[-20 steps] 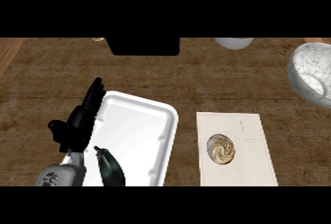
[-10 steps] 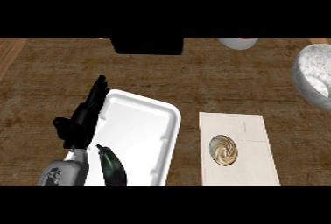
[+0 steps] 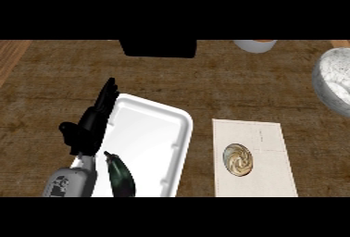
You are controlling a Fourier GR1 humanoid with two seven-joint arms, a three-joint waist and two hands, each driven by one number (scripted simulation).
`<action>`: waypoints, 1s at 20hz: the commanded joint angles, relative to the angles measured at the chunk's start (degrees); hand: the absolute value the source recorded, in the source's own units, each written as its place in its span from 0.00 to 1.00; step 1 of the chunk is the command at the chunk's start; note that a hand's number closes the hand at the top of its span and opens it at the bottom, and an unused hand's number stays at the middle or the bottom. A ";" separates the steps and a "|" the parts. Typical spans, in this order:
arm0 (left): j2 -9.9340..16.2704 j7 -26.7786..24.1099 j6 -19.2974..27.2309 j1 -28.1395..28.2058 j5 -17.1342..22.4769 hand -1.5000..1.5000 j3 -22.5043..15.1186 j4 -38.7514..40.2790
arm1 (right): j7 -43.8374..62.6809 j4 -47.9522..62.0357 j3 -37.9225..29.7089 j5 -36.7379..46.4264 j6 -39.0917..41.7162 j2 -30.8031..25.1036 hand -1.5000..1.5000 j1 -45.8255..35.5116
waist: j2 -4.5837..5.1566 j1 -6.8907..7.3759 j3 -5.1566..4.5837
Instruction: Pick the croissant from the placemat and place it in the bowl
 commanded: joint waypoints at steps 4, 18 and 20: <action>-1.28 0.14 1.47 -2.25 -1.69 0.50 -0.74 1.79 | -13.38 23.79 3.94 11.16 -8.40 3.93 1.00 -9.37 | 0.33 0.27 0.08; -0.32 1.03 -0.11 -2.25 -0.11 0.50 0.47 0.57 | -25.01 50.45 5.55 14.79 4.37 6.12 0.00 -19.82 | 0.79 1.29 0.23; 0.39 0.87 -0.72 -1.87 -0.17 0.50 0.43 0.03 | -29.50 52.03 3.62 12.88 8.94 3.33 0.00 -20.15 | 0.83 1.15 0.27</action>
